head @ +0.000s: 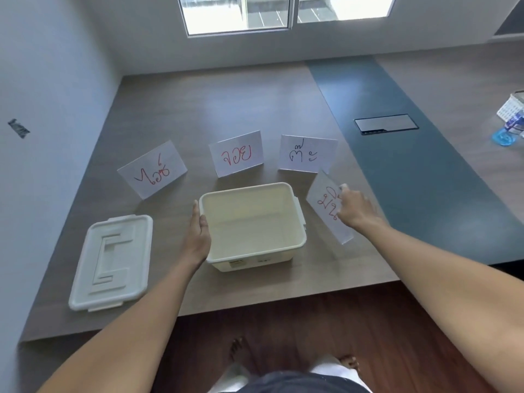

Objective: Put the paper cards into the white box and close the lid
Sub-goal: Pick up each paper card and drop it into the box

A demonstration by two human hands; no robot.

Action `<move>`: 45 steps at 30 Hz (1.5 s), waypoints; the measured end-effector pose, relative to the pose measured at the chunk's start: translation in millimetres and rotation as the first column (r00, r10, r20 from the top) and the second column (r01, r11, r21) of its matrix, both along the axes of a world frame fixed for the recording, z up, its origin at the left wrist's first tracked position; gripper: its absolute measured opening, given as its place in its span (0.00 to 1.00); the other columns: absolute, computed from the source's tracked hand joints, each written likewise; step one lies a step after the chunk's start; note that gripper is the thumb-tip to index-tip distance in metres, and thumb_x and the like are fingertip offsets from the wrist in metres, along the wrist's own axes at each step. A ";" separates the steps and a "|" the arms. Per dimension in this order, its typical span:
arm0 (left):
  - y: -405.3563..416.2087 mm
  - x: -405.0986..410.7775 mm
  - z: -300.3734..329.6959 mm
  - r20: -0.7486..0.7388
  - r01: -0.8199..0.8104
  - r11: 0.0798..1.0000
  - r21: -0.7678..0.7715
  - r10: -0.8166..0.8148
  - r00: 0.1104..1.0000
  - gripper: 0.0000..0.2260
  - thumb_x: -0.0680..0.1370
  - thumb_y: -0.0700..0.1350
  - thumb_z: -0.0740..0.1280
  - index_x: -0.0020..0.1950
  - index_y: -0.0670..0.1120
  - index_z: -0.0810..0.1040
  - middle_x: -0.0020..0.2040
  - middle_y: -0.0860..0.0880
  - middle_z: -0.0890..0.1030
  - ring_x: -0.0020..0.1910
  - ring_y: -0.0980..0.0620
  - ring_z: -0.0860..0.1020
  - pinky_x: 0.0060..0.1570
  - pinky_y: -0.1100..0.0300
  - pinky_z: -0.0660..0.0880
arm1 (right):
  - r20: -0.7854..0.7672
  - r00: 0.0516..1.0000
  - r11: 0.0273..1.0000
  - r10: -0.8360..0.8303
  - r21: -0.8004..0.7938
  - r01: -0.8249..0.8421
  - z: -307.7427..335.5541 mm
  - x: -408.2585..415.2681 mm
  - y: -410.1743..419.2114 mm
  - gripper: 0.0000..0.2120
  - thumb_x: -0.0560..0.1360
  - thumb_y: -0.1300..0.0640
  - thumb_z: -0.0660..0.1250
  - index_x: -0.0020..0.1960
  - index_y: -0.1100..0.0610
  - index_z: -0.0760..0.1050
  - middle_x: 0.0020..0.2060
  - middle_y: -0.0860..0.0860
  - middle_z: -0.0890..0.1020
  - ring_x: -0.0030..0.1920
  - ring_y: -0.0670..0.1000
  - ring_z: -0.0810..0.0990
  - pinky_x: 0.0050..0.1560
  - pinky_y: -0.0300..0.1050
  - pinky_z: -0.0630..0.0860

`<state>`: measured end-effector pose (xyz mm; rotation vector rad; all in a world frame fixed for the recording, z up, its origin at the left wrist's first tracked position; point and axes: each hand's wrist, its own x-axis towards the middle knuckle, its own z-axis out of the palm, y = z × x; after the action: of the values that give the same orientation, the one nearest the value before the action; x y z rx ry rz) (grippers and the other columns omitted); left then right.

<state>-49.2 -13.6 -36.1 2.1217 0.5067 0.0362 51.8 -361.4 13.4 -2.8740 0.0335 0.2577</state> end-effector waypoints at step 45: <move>-1.5 14.7 2.2 0.130 -0.064 0.985 -0.158 0.085 0.988 0.26 0.82 0.36 0.51 0.79 0.52 0.63 0.65 0.51 0.70 0.63 0.59 0.67 0.64 0.68 0.59 | -0.092 0.792 0.740 0.604 0.436 -0.513 -7.5 -73.0 112.4 0.12 0.82 0.56 0.61 0.57 0.57 0.81 0.50 0.49 0.84 0.51 0.51 0.80 0.56 0.47 0.76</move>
<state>-34.6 -15.1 -33.9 1.9337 0.4920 0.1782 -21.2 -249.0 5.9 -2.3592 -0.7760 0.6300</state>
